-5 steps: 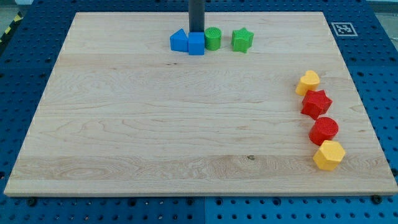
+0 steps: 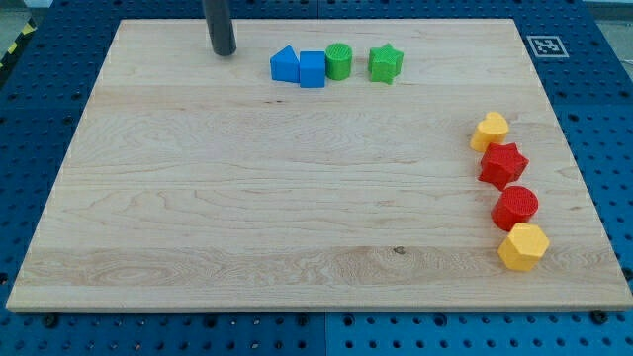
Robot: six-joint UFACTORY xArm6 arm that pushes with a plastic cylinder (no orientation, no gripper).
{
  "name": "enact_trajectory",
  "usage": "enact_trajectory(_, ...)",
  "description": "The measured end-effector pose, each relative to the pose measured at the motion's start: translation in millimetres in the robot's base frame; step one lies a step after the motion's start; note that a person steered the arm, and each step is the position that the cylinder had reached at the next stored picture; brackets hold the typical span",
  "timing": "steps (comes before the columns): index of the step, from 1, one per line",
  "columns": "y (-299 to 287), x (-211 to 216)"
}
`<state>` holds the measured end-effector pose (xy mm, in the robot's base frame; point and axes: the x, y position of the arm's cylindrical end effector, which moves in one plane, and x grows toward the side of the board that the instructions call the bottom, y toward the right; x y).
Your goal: Nudge the blue cube up a bit
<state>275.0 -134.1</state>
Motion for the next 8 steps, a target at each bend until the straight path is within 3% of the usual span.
enact_trajectory(2, 68, 73)
enact_trajectory(4, 136, 81)
enact_trajectory(8, 137, 78)
